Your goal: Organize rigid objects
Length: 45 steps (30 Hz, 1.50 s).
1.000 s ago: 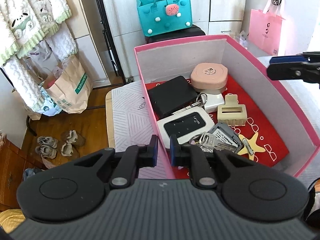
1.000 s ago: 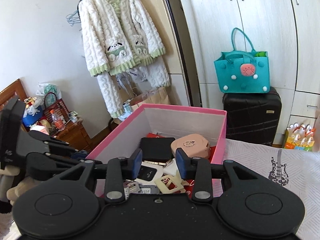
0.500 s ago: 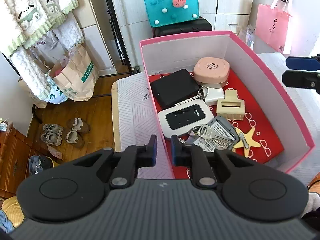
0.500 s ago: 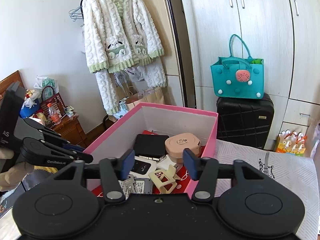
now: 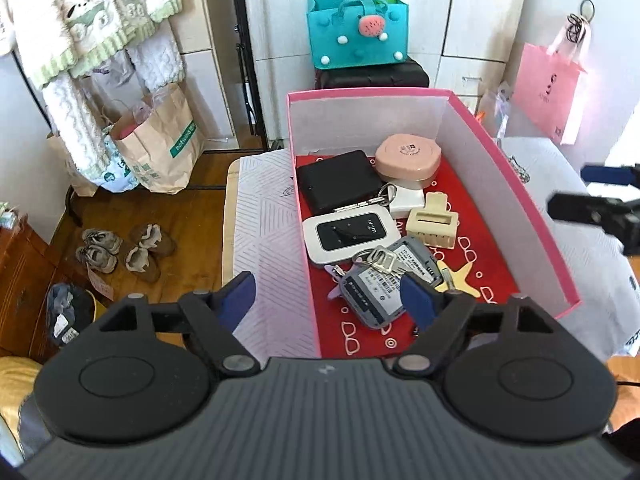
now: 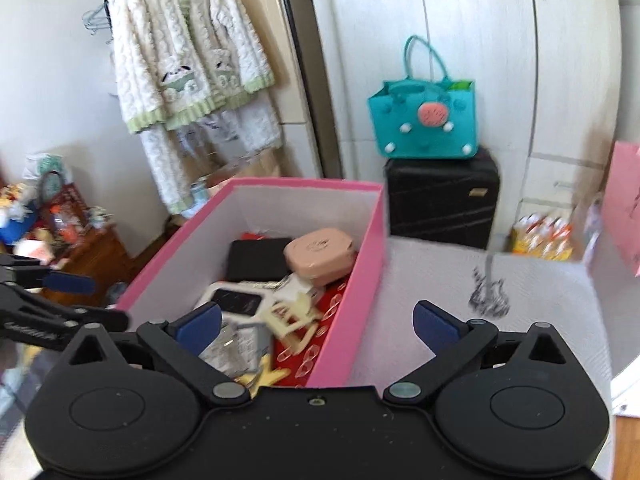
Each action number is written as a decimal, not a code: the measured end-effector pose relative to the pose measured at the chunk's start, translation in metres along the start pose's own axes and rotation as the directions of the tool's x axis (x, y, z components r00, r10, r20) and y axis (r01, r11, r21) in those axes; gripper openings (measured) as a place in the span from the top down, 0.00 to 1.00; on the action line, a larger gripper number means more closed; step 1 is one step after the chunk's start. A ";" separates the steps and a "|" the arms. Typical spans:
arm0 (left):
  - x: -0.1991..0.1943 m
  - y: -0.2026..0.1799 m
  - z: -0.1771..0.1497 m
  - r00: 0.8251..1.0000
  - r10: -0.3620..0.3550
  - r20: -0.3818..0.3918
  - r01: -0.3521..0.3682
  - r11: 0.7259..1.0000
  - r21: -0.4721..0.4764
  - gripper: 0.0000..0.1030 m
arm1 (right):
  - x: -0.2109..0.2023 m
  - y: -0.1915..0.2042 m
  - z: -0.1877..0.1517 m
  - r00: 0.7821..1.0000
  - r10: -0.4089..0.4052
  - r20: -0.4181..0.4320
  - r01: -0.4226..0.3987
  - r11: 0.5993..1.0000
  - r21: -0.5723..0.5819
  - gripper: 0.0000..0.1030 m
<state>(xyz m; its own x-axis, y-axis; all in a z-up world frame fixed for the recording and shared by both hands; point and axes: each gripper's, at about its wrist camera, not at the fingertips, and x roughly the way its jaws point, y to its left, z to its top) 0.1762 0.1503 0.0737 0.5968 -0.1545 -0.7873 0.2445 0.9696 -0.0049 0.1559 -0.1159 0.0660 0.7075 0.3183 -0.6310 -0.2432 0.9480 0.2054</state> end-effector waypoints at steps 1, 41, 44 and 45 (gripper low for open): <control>-0.002 -0.002 -0.001 1.000 0.003 0.007 -0.003 1.000 -0.002 0.18 | -0.003 -0.002 -0.002 1.000 0.024 -0.014 -0.024 1.000 0.015 0.00; -0.042 -0.116 -0.049 0.994 0.067 0.090 -0.059 0.995 -0.085 0.04 | -0.090 -0.024 -0.053 0.990 -0.130 0.049 0.128 0.991 0.051 0.00; -0.042 -0.117 -0.052 0.994 0.067 0.090 -0.060 0.994 -0.086 0.04 | -0.092 -0.022 -0.055 0.986 -0.152 0.070 0.149 0.988 0.042 0.00; -0.042 -0.117 -0.052 0.993 0.072 0.091 -0.063 0.994 -0.092 0.04 | -0.093 -0.023 -0.055 0.986 -0.149 0.071 0.146 0.988 0.046 0.00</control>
<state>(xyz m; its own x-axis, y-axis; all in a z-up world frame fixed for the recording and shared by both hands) 0.0824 0.0538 0.0753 0.6796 -0.1010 -0.7266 0.1349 0.9908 -0.0115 0.0591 -0.1674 0.0786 0.7811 0.1732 -0.5999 -0.1063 0.9836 0.1455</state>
